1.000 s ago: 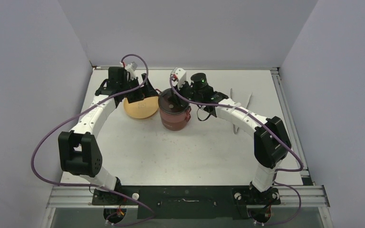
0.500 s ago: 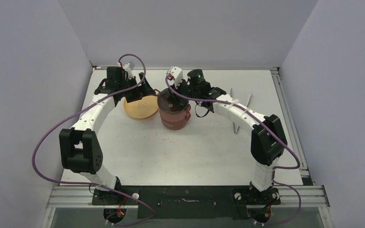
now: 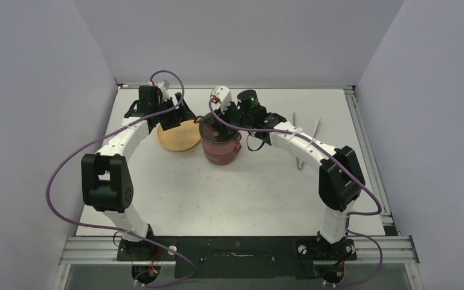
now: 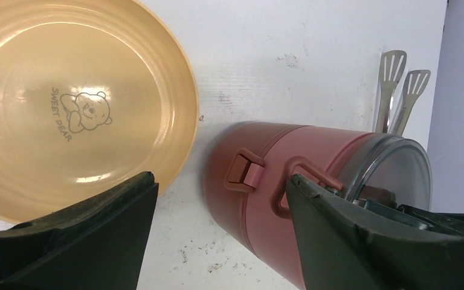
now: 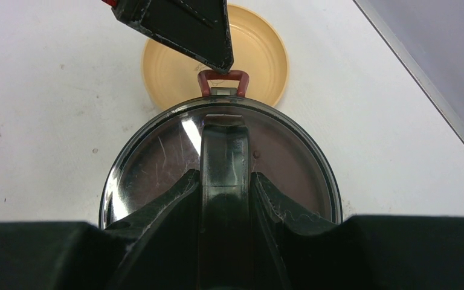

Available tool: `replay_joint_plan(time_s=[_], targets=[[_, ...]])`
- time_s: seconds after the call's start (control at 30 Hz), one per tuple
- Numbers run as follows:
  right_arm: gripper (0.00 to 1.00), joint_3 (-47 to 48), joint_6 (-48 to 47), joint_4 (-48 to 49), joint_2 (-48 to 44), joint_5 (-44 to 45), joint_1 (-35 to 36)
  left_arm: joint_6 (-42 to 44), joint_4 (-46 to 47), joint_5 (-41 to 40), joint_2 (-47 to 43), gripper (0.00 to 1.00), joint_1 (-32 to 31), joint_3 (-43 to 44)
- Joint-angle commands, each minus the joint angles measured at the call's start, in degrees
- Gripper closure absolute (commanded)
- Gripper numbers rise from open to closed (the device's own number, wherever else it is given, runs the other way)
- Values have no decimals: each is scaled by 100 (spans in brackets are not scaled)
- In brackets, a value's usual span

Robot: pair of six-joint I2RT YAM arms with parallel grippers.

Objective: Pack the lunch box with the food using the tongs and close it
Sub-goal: Close the fastener on the packing box.

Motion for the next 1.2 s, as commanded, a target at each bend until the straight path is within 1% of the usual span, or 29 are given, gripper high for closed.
replay_joint_plan(time_s=[0.0,0.27,0.53,0.73,0.9,1.0,1.07,1.17], targets=[[86,-367,-126,-657,179,243,112,-61,334,37,139,22,-51,257],[86,-460,-117,-605,147,225,117,6,182,66,356,22,-239,331],[86,-482,-108,-550,158,152,136,-35,304,257,437,23,-334,303],[87,-348,-218,-831,370,159,190,78,218,293,476,23,-365,365],[88,-51,-419,-1437,705,271,316,292,-97,244,633,23,-496,574],[89,141,-517,-1788,933,426,417,443,-367,52,699,23,-556,717],[90,144,-545,-1895,1010,521,453,504,-458,-78,686,23,-552,738],[90,-75,-514,-1798,961,628,460,526,-524,-122,655,23,-550,716]])
